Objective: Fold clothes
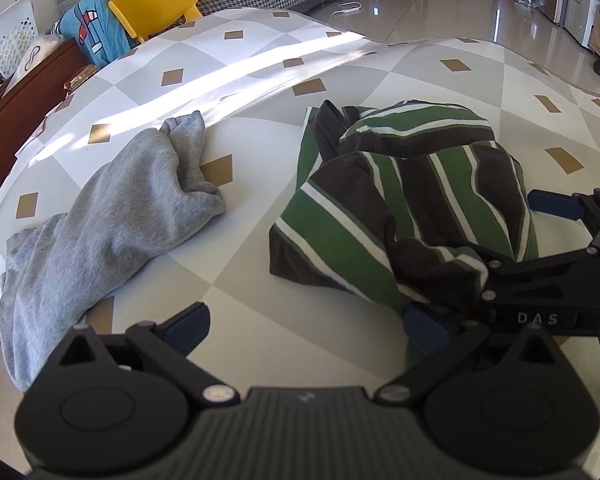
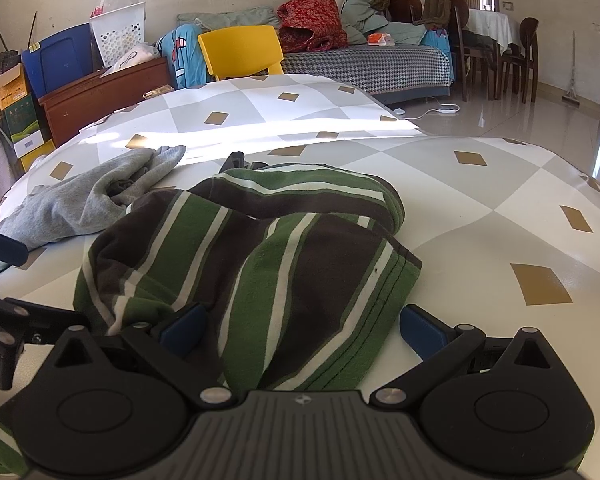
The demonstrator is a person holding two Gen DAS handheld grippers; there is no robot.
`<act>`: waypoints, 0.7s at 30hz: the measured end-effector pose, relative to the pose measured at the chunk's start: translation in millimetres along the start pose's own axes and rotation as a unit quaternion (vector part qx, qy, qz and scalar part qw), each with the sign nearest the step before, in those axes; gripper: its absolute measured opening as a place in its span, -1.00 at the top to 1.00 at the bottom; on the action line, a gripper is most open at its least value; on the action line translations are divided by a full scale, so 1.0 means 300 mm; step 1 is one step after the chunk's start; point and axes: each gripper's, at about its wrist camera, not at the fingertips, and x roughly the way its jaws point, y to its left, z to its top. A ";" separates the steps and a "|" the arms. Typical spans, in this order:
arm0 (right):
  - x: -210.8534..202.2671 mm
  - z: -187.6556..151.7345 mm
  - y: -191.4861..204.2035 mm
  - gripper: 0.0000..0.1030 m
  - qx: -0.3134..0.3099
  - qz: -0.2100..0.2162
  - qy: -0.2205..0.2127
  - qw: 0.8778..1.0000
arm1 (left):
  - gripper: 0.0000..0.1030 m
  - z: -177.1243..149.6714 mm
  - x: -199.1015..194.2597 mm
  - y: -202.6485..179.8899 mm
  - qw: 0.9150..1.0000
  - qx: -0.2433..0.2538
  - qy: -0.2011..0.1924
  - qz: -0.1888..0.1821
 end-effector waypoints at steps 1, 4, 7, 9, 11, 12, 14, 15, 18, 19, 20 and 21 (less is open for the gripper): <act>0.000 0.000 0.000 -1.00 0.000 0.000 0.000 1.000 | -1.00 -0.002 -0.004 -0.001 1.000 0.004 -0.002 0.003; 0.000 0.000 0.000 -1.00 0.000 0.000 0.000 1.000 | -1.00 -0.008 -0.010 0.005 1.000 0.012 -0.004 0.012; 0.000 0.000 -0.001 -1.00 0.000 0.000 0.000 1.000 | -1.00 -0.009 -0.011 0.027 1.000 0.001 0.003 0.009; 0.000 0.000 -0.001 -1.00 0.000 0.000 0.000 1.000 | -1.00 -0.011 -0.019 0.039 1.000 -0.004 0.002 0.003; 0.000 0.000 -0.001 -1.00 0.000 0.000 0.000 1.000 | -1.00 -0.015 -0.031 0.050 1.000 -0.007 -0.002 -0.001; 0.000 0.000 -0.001 -1.00 0.000 0.000 0.000 1.000 | -1.00 -0.017 -0.037 0.054 1.000 -0.007 -0.006 -0.001; 0.000 0.000 -0.001 -1.00 0.000 0.000 0.000 1.000 | -1.00 -0.019 -0.046 0.064 1.000 -0.008 -0.010 -0.003; 0.000 0.000 -0.001 -1.00 0.000 0.000 0.000 1.000 | -1.00 -0.020 -0.049 0.069 1.000 -0.009 -0.012 -0.002; 0.000 0.000 -0.001 -1.00 0.000 0.000 0.000 1.000 | -1.00 -0.022 -0.056 0.083 1.000 -0.012 -0.015 -0.002; 0.000 0.000 -0.001 -1.00 0.000 0.000 0.000 1.000 | -1.00 -0.023 -0.058 0.088 1.000 -0.013 -0.015 -0.003; 0.000 0.000 -0.001 -1.00 0.000 0.000 0.000 1.000 | -1.00 -0.024 -0.060 0.092 1.000 -0.014 -0.016 -0.003; 0.000 0.000 -0.001 -1.00 0.000 0.000 0.000 1.000 | -1.00 -0.026 -0.063 0.094 1.000 -0.014 -0.017 -0.004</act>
